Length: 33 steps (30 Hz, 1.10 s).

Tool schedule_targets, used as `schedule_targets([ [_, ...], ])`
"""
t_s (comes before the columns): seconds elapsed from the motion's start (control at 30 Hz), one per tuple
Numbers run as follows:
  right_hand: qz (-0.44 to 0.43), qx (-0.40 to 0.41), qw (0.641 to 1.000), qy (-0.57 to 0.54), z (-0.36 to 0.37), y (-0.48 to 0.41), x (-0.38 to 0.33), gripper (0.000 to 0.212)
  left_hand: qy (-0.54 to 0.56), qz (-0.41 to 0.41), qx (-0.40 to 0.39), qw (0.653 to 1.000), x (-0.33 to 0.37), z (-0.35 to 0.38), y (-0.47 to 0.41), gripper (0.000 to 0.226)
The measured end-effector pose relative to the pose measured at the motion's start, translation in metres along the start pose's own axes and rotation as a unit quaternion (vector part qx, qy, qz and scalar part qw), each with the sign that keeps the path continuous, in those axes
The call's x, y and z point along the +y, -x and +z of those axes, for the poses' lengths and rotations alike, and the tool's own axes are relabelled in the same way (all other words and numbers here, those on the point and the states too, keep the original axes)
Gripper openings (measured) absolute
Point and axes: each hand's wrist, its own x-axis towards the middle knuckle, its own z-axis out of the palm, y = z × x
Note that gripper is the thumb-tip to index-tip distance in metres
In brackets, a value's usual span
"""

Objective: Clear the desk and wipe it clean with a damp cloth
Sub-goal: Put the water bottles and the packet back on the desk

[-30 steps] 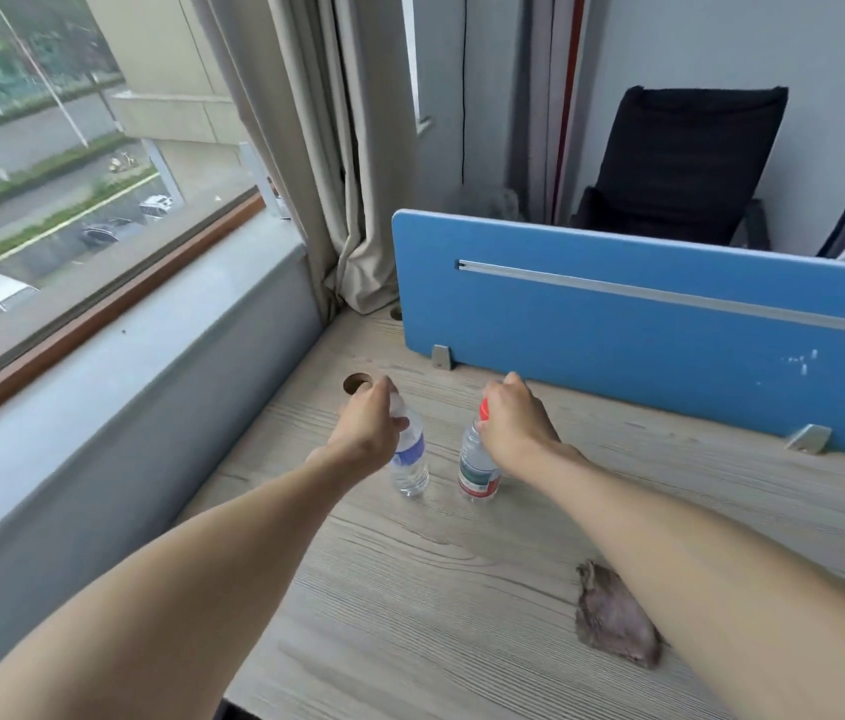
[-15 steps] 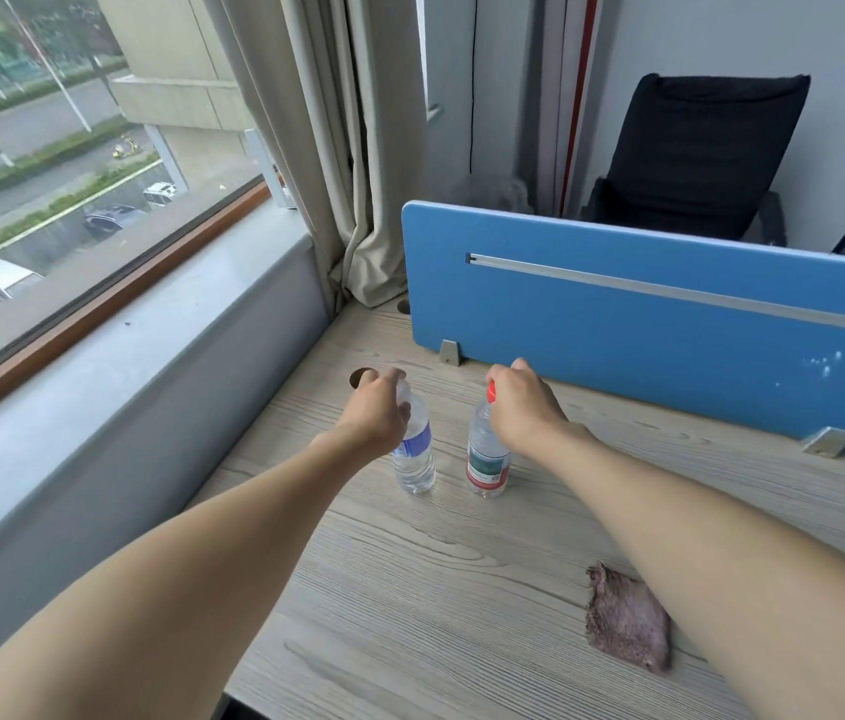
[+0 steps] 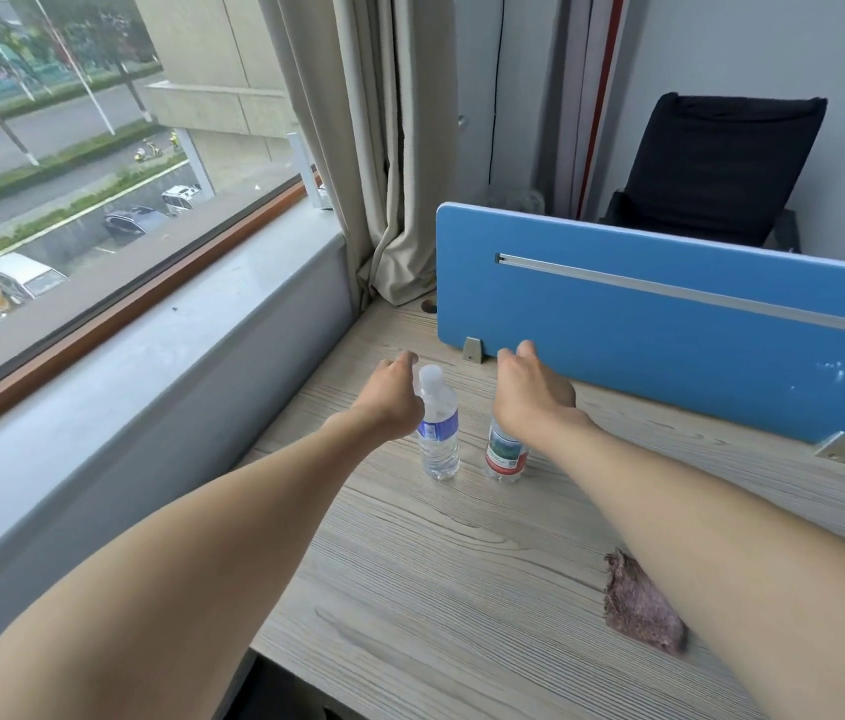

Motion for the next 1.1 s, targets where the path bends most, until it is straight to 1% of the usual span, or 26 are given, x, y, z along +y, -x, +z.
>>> schedule_targets([
  [0.07, -0.022, 0.016, 1.000, 0.003, -0.005, 0.013, -0.022, 0.028, -0.001, 0.009, 0.014, 1.000, -0.007, -0.015, 0.012, 0.054],
  [0.13, -0.046, 0.011, 0.999, 0.002, -0.010, 0.028, -0.053, 0.022, 0.001, 0.016, 0.035, 0.999, -0.019, -0.035, 0.027, 0.048],
  [0.23, -0.105, -0.004, 0.994, 0.008, -0.005, 0.050, -0.110, 0.016, 0.000, 0.015, 0.072, 0.997, -0.049, -0.071, 0.056, 0.042],
  [0.33, -0.180, -0.019, 0.983, 0.007, 0.010, 0.082, -0.181, 0.024, 0.003, -0.009, 0.120, 0.993, -0.098, -0.116, 0.096, 0.038],
  [0.47, -0.292, -0.019, 0.956, -0.001, 0.031, 0.142, -0.286, 0.029, 0.009, -0.078, 0.197, 0.977, -0.180, -0.178, 0.169, 0.035],
  [0.6, -0.379, -0.049, 0.924, 0.000, 0.053, 0.204, -0.377, 0.035, 0.000, -0.153, 0.260, 0.953, -0.258, -0.226, 0.256, 0.032],
  [0.7, -0.432, -0.072, 0.899, -0.003, 0.074, 0.254, -0.435, 0.036, -0.001, -0.199, 0.300, 0.933, -0.316, -0.254, 0.327, 0.029],
  [0.73, -0.449, -0.080, 0.890, -0.005, 0.081, 0.263, -0.443, 0.036, 0.001, -0.216, 0.305, 0.928, -0.329, -0.256, 0.342, 0.029],
  [0.83, -0.522, -0.105, 0.846, 0.012, 0.106, 0.300, -0.473, 0.034, -0.037, -0.292, 0.329, 0.897, -0.372, -0.260, 0.397, 0.032],
  [0.87, -0.541, -0.119, 0.832, 0.016, 0.113, 0.311, -0.480, 0.037, -0.071, -0.327, 0.320, 0.886, -0.384, -0.259, 0.413, 0.032],
  [0.9, -0.559, -0.132, 0.818, 0.020, 0.120, 0.320, -0.486, 0.042, -0.103, -0.365, 0.296, 0.877, -0.396, -0.257, 0.428, 0.032],
  [0.97, -0.582, -0.148, 0.798, 0.047, 0.134, 0.332, -0.495, 0.048, -0.126, -0.421, 0.227, 0.869, -0.415, -0.251, 0.453, 0.031],
  [1.03, -0.591, -0.149, 0.789, 0.083, 0.148, 0.335, -0.499, 0.045, -0.116, -0.436, 0.186, 0.873, -0.428, -0.241, 0.469, 0.022],
  [1.1, -0.591, -0.134, 0.788, 0.108, 0.159, 0.338, -0.501, 0.037, -0.142, -0.419, 0.164, 0.882, -0.437, -0.231, 0.479, 0.019],
])
